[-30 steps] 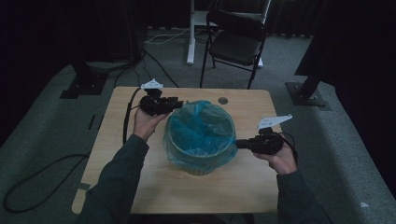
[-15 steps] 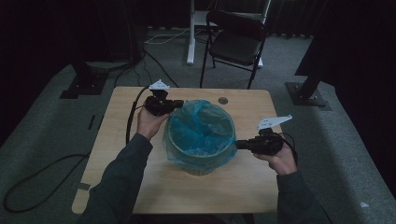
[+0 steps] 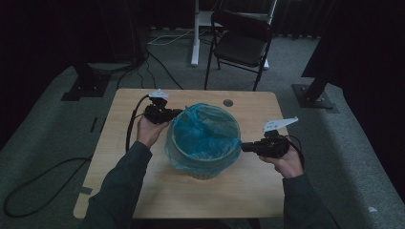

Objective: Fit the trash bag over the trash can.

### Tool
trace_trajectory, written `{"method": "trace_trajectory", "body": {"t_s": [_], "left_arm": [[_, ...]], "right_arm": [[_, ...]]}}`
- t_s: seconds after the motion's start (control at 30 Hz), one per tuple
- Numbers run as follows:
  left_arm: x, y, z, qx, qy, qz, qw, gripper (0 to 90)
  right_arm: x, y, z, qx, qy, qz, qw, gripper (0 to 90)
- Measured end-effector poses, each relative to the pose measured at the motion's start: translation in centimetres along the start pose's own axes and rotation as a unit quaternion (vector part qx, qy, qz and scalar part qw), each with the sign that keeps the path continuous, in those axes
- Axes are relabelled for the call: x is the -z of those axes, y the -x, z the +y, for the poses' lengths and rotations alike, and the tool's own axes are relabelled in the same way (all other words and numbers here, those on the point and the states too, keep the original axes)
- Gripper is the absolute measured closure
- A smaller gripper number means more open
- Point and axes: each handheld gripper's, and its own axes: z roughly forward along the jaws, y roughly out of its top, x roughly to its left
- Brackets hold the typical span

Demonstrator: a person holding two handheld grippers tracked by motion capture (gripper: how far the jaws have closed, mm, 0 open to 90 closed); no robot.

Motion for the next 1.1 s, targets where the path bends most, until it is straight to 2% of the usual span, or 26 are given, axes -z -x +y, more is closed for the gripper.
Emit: {"method": "trace_trajectory", "body": {"t_s": [0.07,0.27,0.4,0.5,0.63,0.73,0.8,0.87,0.93,1.1], "left_arm": [[0.2,-0.1,-0.4,0.003,-0.001,-0.008,1.0000,89.7],[0.9,0.4,-1.5,-0.006,-0.003,-0.026,0.9997,89.5],[1.8,1.1,-2.3,-0.022,-0.004,-0.026,0.9994,89.1],[2.3,1.5,-3.1,-0.021,0.002,-0.035,0.9992,88.7],[2.9,1.9,-3.9,-0.027,-0.003,-0.046,0.9986,86.4],[3.4,1.9,-3.9,-0.031,-0.003,-0.026,0.9992,77.4],[4.0,1.5,-3.8,-0.025,0.003,-0.005,0.9997,70.7],[4.7,1.1,-3.6,-0.015,0.015,0.005,0.9998,68.5],[5.4,1.0,-3.2,-0.016,0.028,0.010,0.9994,65.4],[6.4,1.5,-2.1,-0.026,0.049,0.006,0.9984,60.5]], "right_arm": [[-0.2,0.1,0.1,0.002,-0.006,-0.009,0.9999,89.0],[-0.9,0.3,0.4,0.001,-0.003,-0.007,1.0000,88.9],[-1.3,0.3,0.4,0.005,-0.010,-0.010,0.9999,89.0],[-1.2,0.4,0.3,0.003,-0.005,-0.002,1.0000,89.0],[-1.2,0.4,0.2,0.001,-0.006,-0.004,1.0000,88.6],[-1.2,0.6,0.2,-0.001,-0.005,-0.007,1.0000,87.7],[-1.2,0.7,0.2,-0.002,-0.003,-0.010,0.9999,87.5],[-1.1,0.8,0.2,-0.004,-0.001,-0.012,0.9999,87.5],[-1.0,0.9,0.1,-0.006,-0.002,-0.014,0.9999,87.6],[-0.8,1.1,-0.2,-0.010,0.000,-0.017,0.9998,88.1]]}}
